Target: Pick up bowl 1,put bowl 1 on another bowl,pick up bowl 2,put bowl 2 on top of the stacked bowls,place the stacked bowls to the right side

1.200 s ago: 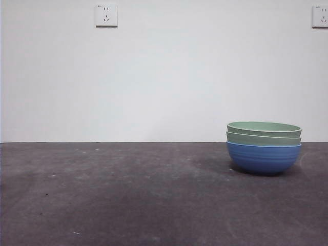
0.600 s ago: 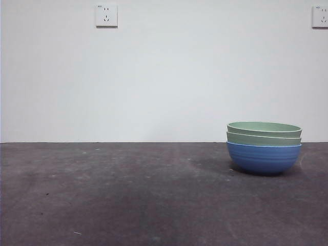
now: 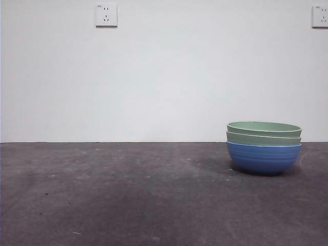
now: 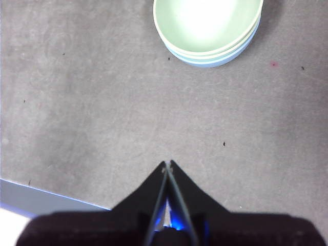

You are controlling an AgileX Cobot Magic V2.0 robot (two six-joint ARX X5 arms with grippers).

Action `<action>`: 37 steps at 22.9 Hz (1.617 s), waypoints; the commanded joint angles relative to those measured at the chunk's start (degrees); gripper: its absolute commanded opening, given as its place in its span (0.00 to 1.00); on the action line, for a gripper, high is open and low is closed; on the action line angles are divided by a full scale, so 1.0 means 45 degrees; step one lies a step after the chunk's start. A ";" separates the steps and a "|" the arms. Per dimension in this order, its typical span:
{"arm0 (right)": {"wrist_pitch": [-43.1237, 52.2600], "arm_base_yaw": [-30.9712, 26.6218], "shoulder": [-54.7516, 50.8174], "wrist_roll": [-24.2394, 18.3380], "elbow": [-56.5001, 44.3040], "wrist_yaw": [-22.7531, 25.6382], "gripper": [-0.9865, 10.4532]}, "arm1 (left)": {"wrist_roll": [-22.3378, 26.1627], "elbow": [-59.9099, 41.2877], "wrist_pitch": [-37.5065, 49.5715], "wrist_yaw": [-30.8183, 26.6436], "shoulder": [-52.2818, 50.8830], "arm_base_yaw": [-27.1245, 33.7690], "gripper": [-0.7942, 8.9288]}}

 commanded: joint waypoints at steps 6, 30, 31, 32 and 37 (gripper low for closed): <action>0.0209 -0.0087 -0.0141 -0.1025 -0.0102 0.0340 0.09 | -0.0078 -0.0165 -0.0039 -0.0015 -0.0019 0.0044 0.08; 1.2279 -0.0918 -1.1264 -0.0622 -1.2711 -0.0248 0.09 | -0.0078 -0.0165 -0.0039 -0.0015 -0.0019 0.0044 0.08; 1.2284 -0.0918 -1.1395 -0.0622 -1.2876 -0.0248 0.09 | -0.0078 -0.0165 -0.0039 -0.0019 -0.0019 0.0044 0.08; 1.2279 -0.0918 -1.1521 -0.0617 -1.3051 -0.0253 0.09 | -0.0078 -0.0165 -0.0039 -0.0019 -0.0019 0.0044 0.08; 1.2065 -0.0918 -1.1662 -0.0612 -1.3425 -0.0243 0.09 | -0.0078 -0.0165 -0.0039 -0.0015 -0.0019 0.0044 0.08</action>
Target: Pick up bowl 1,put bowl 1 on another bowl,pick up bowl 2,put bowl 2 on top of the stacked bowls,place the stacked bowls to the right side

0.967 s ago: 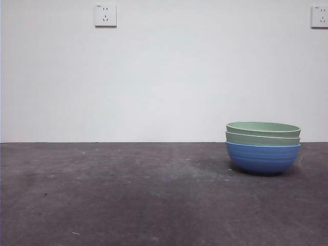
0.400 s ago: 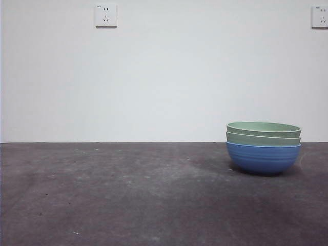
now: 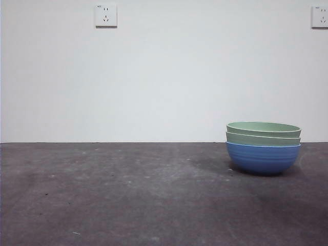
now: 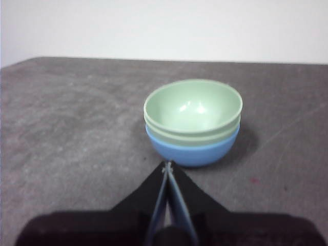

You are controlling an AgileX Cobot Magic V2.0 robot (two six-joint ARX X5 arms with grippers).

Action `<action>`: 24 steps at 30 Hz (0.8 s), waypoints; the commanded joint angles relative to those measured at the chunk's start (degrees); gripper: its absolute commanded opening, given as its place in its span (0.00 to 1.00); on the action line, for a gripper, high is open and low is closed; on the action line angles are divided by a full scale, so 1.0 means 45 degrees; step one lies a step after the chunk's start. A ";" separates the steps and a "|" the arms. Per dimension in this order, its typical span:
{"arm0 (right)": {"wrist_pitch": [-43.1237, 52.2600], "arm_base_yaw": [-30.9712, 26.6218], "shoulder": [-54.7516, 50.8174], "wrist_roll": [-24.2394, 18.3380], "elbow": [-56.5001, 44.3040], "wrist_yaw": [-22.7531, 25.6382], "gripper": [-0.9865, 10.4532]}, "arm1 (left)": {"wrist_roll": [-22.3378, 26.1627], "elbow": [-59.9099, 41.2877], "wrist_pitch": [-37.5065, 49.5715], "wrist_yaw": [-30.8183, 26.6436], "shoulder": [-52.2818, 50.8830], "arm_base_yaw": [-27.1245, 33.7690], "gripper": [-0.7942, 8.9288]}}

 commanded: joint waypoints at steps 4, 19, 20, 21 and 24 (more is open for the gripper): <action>-0.0257 -0.0005 -0.0053 0.0063 -0.0214 0.0078 0.09 | -0.0078 -0.0165 -0.0039 -0.0019 -0.0019 0.0044 0.08; -0.0685 0.0000 -0.0034 0.0121 -0.0296 0.0058 0.09 | -0.0078 -0.0165 -0.0039 -0.0015 -0.0019 0.0044 0.08; -0.0680 0.0000 -0.0034 0.0121 -0.0296 0.0058 0.09 | -0.0078 -0.0165 -0.0039 -0.0015 -0.0019 0.0044 0.08; -0.0685 0.0000 -0.0034 0.0121 -0.0296 0.0058 0.09 | -0.0078 -0.0165 -0.0039 -0.0015 -0.0019 0.0044 0.08; -0.0680 0.0000 -0.0034 0.0121 -0.0296 0.0058 0.09 | -0.0078 -0.0165 -0.0039 -0.0015 -0.0019 0.0044 0.08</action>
